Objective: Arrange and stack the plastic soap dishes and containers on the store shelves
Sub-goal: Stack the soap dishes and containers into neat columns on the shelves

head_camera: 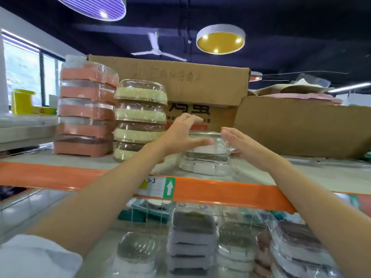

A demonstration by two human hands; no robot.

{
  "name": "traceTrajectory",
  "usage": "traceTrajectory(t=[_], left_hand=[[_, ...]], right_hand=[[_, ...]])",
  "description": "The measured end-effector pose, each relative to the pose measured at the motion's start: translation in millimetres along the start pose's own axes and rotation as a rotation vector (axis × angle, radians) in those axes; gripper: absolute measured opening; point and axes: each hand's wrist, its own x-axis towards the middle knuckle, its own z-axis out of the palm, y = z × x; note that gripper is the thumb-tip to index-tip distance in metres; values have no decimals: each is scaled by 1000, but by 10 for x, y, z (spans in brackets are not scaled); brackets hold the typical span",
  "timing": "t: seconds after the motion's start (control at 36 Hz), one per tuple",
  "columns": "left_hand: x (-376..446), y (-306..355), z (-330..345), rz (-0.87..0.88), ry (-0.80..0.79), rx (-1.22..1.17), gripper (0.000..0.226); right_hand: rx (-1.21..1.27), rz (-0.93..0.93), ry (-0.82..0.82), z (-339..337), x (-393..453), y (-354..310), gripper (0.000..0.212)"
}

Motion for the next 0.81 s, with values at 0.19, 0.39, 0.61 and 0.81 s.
traceTrajectory(t=[0.19,0.39,0.61,0.81], left_hand=[[-245,-9,-37,-224,-91,-6,101],[-319,-41,4,-336,-7,-195,88],[-373,-35,4,-307,13,-153,65],[-417,-32,-12,-287,63,-106,71]], right_hand=[[-79,-42,-49,27,-1,15,85],[-95,-103,131,8,-4,35,55],[-132,-112,196,27,-54,12,48],[-248,-1,64,43,-87,-23,76]])
